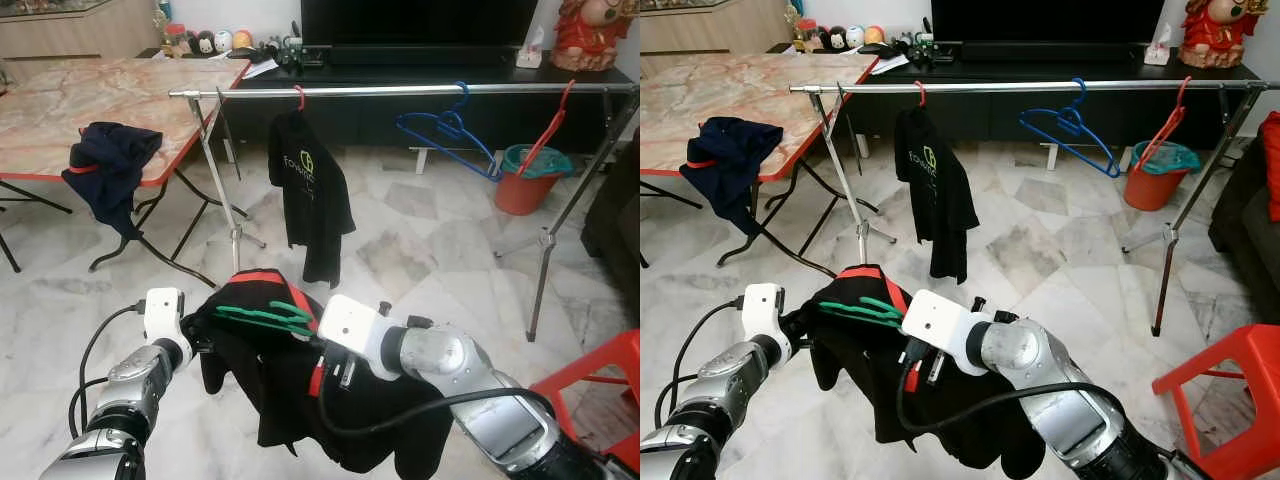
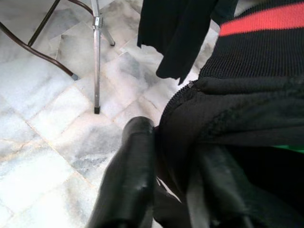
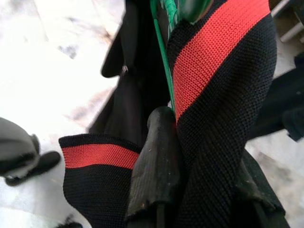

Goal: Hang hanger

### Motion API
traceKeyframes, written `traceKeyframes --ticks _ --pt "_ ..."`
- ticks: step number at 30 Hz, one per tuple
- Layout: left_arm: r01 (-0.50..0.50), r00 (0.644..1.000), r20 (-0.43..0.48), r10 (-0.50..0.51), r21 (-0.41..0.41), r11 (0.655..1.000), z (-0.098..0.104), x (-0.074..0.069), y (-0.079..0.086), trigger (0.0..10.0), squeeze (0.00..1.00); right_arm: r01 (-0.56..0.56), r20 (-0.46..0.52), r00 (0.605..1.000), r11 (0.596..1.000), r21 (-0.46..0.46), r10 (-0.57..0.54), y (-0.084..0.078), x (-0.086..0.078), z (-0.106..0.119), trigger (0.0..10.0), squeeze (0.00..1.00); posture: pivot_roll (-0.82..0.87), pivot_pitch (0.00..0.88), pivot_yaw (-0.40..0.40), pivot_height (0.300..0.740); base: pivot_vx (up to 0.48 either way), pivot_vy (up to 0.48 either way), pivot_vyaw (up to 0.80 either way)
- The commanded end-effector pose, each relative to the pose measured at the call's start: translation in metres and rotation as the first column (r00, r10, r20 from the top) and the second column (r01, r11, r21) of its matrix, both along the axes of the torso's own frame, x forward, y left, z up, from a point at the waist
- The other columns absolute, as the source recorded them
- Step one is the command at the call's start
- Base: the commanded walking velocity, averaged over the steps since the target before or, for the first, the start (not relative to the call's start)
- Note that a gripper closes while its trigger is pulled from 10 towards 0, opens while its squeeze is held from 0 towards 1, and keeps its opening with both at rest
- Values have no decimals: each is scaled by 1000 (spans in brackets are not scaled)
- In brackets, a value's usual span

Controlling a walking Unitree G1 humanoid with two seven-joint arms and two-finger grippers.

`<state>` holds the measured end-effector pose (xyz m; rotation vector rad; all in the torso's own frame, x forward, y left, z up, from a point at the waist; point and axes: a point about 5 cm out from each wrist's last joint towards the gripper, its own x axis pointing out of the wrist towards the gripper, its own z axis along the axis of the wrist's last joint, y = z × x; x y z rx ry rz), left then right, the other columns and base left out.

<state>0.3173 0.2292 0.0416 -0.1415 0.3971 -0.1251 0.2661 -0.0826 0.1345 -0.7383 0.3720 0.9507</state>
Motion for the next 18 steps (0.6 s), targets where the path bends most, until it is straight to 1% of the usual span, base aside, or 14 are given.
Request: traceKeyframes --ticks 1,4,7,9,10,13,15,16,18 --pt "-4 1000 -21 5 30 1000 -4 -5 7 0 0 2 38 999 999 -43 0 -3 4 3 10000 0 -199 0 63 740 0 0 0" --pt "-2 1000 -23 2 32 999 -5 -5 7 0 0 5 47 999 997 -76 -1 -6 5 2 10000 0 -199 0 63 740 0 0 0" --pt "0 1000 -23 0 34 999 -5 -5 7 0 0 5 54 999 991 -132 3 -11 6 -1 10000 0 -199 0 63 740 0 0 0" --pt "1 1000 -23 0 34 999 -5 -5 7 0 0 -6 42 999 990 -143 12 -12 4 -2 10000 0 -199 0 63 740 0 0 0" --pt "2 1000 -23 -1 34 999 -4 -5 6 0 0 -31 27 999 988 -153 36 -12 2 -3 10000 0 -199 0 63 740 0 0 0" --pt "1 1000 -24 0 35 999 -5 -5 6 0 0 -41 17 999 989 -141 44 -11 0 -3 10000 0 -198 0 64 740 0 0 0" --pt "0 1000 -26 1 37 999 -5 -5 6 0 0 -67 -4 998 993 -101 67 -9 -3 0 10000 0 -198 0 64 740 0 0 0" --pt "-2 1000 -30 3 43 999 -6 -5 6 0 0 -83 -22 996 995 -62 82 -8 -6 3 10000 0 -198 0 64 740 0 0 0" --pt "-3 999 -33 5 44 999 -6 -6 6 0 0 -99 -32 995 994 -40 97 -8 -8 5 10000 0 -197 0 64 740 0 0 0"
